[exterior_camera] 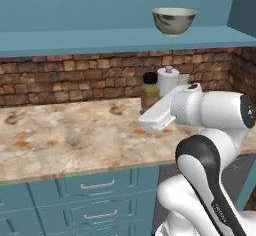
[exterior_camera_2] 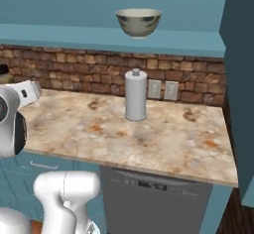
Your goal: Take the cinnamon bottle from the cabinet and place it on the dining table, next to the plate with the cupcake. Then take the chocolate from the dining counter and place it on the cupcake plate.
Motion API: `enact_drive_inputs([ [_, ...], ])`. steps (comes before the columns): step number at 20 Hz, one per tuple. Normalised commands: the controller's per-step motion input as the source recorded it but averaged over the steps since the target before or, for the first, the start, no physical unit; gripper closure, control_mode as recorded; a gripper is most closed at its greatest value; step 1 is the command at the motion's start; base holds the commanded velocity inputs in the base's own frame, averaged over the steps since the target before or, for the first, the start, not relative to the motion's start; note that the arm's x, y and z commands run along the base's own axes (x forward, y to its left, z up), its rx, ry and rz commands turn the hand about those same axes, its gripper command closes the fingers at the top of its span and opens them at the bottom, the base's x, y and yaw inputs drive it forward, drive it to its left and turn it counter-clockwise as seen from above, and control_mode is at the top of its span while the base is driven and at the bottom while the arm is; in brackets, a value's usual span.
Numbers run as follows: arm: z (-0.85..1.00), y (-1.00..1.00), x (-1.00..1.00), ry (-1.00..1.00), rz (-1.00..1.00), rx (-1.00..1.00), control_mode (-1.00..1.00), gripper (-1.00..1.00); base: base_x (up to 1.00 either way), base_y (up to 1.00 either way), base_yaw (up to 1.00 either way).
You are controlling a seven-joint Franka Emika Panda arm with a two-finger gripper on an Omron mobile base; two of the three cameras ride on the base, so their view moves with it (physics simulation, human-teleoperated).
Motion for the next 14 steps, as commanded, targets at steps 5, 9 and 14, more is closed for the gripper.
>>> enact_drive_inputs([
  [5,0.0,0.0,0.0,0.0,0.0,0.0,1.0,1.0,-0.97,0.0,0.72],
  [9,0.0,0.0,0.0,0.0,0.0,0.0,1.0,1.0,-0.57,0.01,0.94],
  [14,0.0,0.0,0.0,0.0,0.0,0.0,1.0,1.0,-0.36,0.06,1.0],
])
